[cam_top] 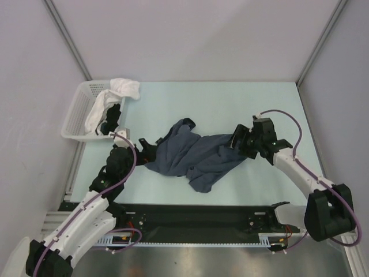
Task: Fold and stack the tank tops
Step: Flatten the tank top out
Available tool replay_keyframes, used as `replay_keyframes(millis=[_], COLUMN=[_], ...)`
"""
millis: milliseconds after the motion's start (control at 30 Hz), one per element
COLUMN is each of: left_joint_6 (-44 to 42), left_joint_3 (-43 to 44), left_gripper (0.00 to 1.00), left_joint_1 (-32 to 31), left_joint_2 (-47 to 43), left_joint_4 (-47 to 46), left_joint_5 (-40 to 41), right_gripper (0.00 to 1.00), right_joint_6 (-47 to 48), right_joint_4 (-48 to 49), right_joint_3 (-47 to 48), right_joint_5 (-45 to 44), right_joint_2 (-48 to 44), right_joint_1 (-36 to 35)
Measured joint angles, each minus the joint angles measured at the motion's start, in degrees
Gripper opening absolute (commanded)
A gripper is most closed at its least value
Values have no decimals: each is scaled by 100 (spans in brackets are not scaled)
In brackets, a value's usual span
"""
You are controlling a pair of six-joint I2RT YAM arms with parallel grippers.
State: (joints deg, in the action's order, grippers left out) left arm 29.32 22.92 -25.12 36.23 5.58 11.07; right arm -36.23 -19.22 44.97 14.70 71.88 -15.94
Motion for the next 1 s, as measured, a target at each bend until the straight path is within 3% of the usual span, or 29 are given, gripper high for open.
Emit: replay_keyframes(millis=[200,300,333,433,533,667,867,900,967,1000], left_joint_6=[-101,-151,-160,-203,-236,-245,-249,-249,-249,-251], left_joint_3=[0,39,76,280,448,494,496,496,496,496], left_gripper=[99,100,100,100,100,100,100,100,100,100], left_joint_1=[-79,-212,-264,-463,-636,-715,-717,-717,-717,-717], left_joint_2=[544,1126,1390,2153,2629,2793,2852,2868,2898,2911], left_joint_4=[-197,-319,-328,-334,-341,-356,-424,-439,-463,-472], left_joint_5=[-308,-481,-535,-682,-791,-872,-1003,-1027,-1088,-1123], right_gripper=[73,75,80,84,81,72,73,72,59,44], right_joint_6=[330,350,352,417,540,699,938,986,1110,1156], right_joint_4=[-282,-330,-363,-350,-146,87,400,435,457,455], right_joint_3=[-138,-358,-422,-483,-470,-146,743,822,990,1064], right_joint_5=[-601,-804,-905,-1078,-1150,-1287,-1722,-1797,-1971,-2059], right_joint_2=[-1207,-1558,-1567,-1325,-911,-46,1331,1460,1707,1808], right_joint_1=[-756,-1495,-1834,-2492,-2994,-3392,-3917,-3993,-4144,-4201])
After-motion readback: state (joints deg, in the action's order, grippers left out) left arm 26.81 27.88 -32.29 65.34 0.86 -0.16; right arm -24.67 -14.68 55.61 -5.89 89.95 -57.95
